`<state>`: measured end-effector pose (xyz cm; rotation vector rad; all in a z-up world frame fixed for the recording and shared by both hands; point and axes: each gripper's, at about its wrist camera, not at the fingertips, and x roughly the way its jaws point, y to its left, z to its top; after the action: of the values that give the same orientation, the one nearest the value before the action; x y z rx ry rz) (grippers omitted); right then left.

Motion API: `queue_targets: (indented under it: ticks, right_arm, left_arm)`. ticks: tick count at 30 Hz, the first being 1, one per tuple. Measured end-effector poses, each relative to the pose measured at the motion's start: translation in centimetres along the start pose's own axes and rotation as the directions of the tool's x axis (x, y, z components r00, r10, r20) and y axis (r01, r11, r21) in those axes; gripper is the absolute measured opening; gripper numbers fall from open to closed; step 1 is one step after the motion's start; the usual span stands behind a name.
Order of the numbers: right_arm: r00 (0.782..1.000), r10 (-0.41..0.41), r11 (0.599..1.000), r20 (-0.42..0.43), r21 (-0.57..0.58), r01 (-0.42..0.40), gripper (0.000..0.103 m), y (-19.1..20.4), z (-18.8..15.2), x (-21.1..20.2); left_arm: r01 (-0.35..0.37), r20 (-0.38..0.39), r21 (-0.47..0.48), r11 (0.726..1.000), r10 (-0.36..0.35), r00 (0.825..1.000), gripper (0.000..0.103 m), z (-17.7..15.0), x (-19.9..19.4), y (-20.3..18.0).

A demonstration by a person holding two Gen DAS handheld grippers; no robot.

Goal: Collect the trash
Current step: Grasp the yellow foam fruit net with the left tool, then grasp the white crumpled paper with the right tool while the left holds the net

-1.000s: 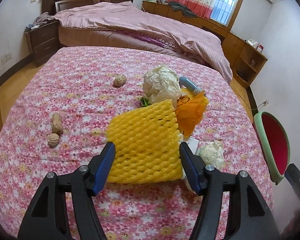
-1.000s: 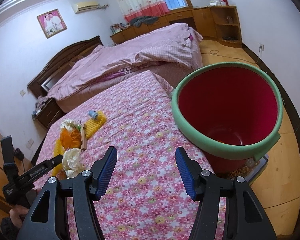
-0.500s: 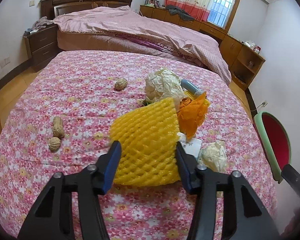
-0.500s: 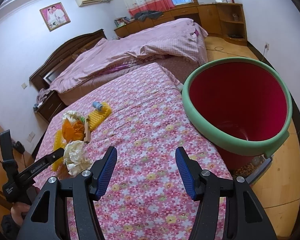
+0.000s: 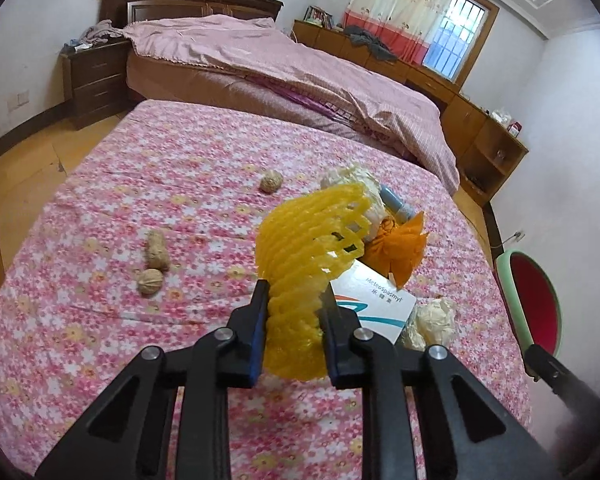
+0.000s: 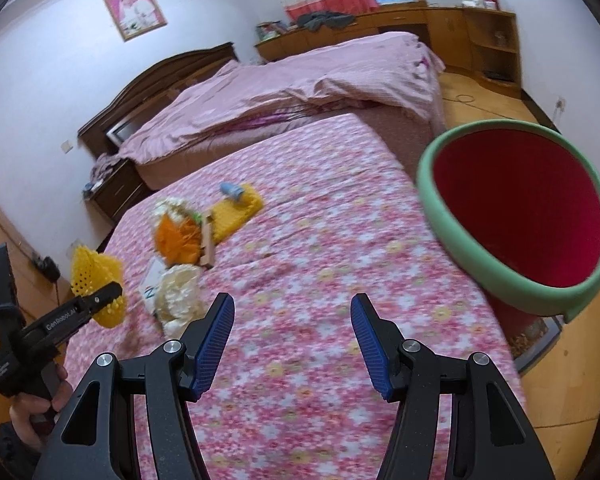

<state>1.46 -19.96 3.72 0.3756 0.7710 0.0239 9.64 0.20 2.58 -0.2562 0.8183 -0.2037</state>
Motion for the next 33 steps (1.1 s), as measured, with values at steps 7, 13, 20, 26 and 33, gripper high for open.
queue_targets:
  ticks: [7,13,20,26,33]
  right_arm:
    - [0.996,0.059,0.993,-0.068,-0.098,-0.065,0.062,3.8,-0.8,2.2]
    - [0.988,0.075,0.982,-0.133,-0.162,-0.097,0.062,6.4,-1.5,4.6]
    - [0.982,0.060,0.972,-0.181,-0.214,-0.099,0.062,8.4,-2.2,7.5]
    - [0.979,0.084,0.975,-0.187,-0.188,-0.119,0.059,8.2,-2.3,8.8]
    - [0.978,0.103,0.978,-0.181,-0.162,-0.133,0.023,7.0,-2.2,8.0]
  left_arm:
    - [-0.018,0.010,-0.011,1.000,0.018,1.000,0.023,-0.4,-1.5,1.3]
    - [-0.029,0.015,-0.029,0.999,0.029,0.999,0.023,-0.4,-1.9,2.3]
    - [-0.027,0.006,-0.034,0.999,0.028,1.000,0.023,-0.7,-1.9,2.6]
    - [-0.019,0.005,-0.026,0.999,0.019,1.000,0.023,-1.0,-2.1,2.4]
    - [-0.007,0.005,-0.013,1.000,0.008,1.000,0.023,-1.1,-2.5,1.6]
